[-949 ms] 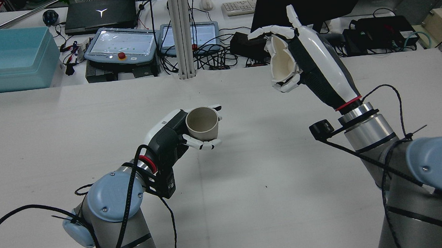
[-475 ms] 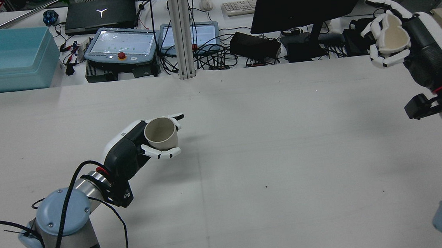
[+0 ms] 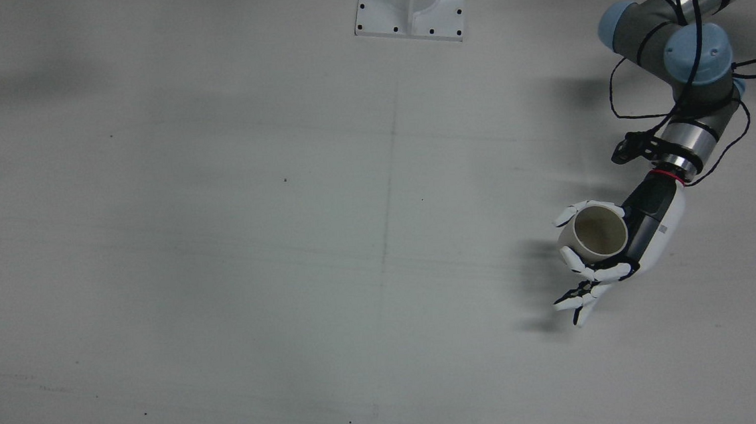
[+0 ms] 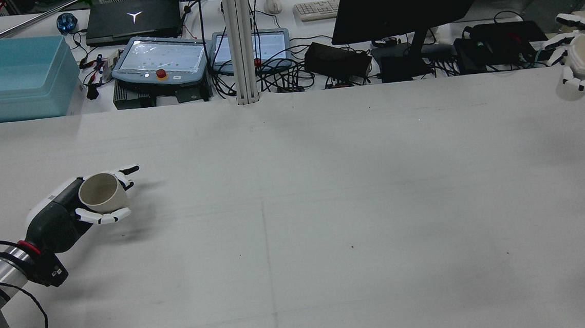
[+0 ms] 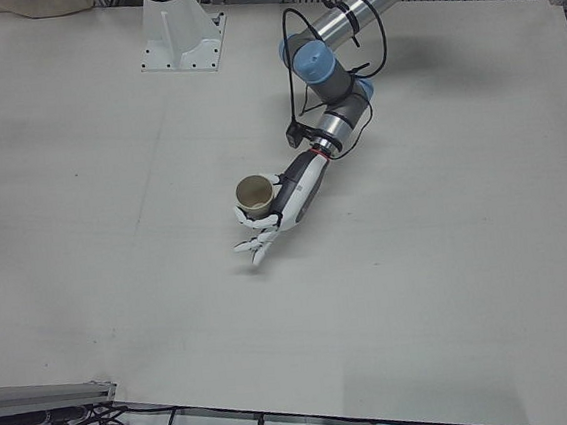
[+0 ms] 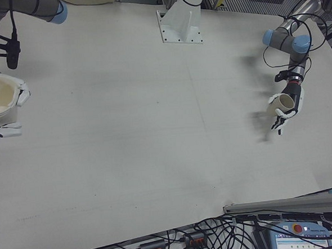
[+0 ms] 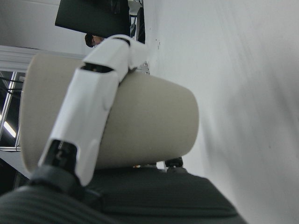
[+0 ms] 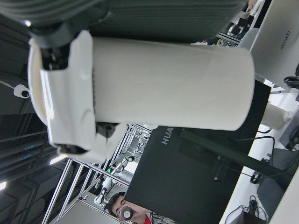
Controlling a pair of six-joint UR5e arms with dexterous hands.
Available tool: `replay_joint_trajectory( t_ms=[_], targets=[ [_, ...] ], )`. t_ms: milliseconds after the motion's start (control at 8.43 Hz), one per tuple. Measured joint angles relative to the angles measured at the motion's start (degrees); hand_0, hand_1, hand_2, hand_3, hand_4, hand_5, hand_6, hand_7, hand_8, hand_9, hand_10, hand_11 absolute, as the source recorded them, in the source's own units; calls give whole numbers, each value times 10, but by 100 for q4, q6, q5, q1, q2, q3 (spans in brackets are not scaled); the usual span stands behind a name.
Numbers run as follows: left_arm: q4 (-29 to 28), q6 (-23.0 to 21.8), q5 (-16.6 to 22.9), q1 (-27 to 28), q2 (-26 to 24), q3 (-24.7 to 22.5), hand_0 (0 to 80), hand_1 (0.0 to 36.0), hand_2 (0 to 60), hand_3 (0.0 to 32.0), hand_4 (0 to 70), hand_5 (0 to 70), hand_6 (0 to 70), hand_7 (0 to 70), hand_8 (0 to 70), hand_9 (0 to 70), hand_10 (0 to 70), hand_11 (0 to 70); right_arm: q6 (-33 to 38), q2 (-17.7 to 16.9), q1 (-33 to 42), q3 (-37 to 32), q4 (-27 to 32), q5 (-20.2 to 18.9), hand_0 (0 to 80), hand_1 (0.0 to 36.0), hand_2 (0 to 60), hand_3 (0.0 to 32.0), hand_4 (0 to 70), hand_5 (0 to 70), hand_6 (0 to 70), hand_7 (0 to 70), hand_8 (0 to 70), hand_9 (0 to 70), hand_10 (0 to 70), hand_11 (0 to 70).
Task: Pour water
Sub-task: 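Withdraw both hands holding their cups back toward the table sides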
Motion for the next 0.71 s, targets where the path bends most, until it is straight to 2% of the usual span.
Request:
replay_joint_trajectory(
  t_ms=[119, 237, 356, 475, 593, 712],
  targets=[
    [-337, 20, 20, -171, 208, 213, 800, 360, 600, 0, 700, 700, 187, 171, 52, 39, 85, 163, 225, 12, 54, -982, 865, -129, 795, 360, 600, 0, 45, 198, 406, 505, 362, 471, 0, 0],
    [-596, 42, 28, -268, 344, 448, 800, 360, 600, 0, 684, 700, 187, 171, 54, 41, 85, 163, 343, 21, 67, -1754, 1421, -183, 770, 360, 600, 0, 9, 196, 387, 473, 358, 466, 0, 0],
    [-791, 76, 31, -329, 413, 690, 800, 360, 538, 0, 643, 700, 188, 167, 55, 38, 80, 157, 382, 30, 60, -2272, 1684, -203, 755, 360, 600, 0, 0, 194, 354, 421, 352, 459, 0, 0],
    [-938, 107, 33, -375, 443, 917, 800, 360, 215, 0, 524, 700, 183, 158, 56, 29, 69, 143, 377, 34, 57, -2589, 1800, -210, 747, 360, 600, 0, 0, 193, 342, 404, 350, 456, 0, 0],
    [-1024, 128, 33, -415, 454, 1095, 800, 360, 0, 0, 358, 700, 163, 137, 48, 14, 51, 119, 357, 34, 55, -2767, 1844, -210, 726, 360, 600, 0, 0, 191, 336, 389, 350, 457, 0, 0],
    [-1090, 142, 33, -448, 458, 1239, 800, 360, 0, 0, 378, 452, 141, 110, 37, 8, 35, 93, 336, 39, 47, -2913, 1866, -208, 740, 360, 600, 0, 0, 190, 332, 380, 354, 460, 0, 0]
  ],
)
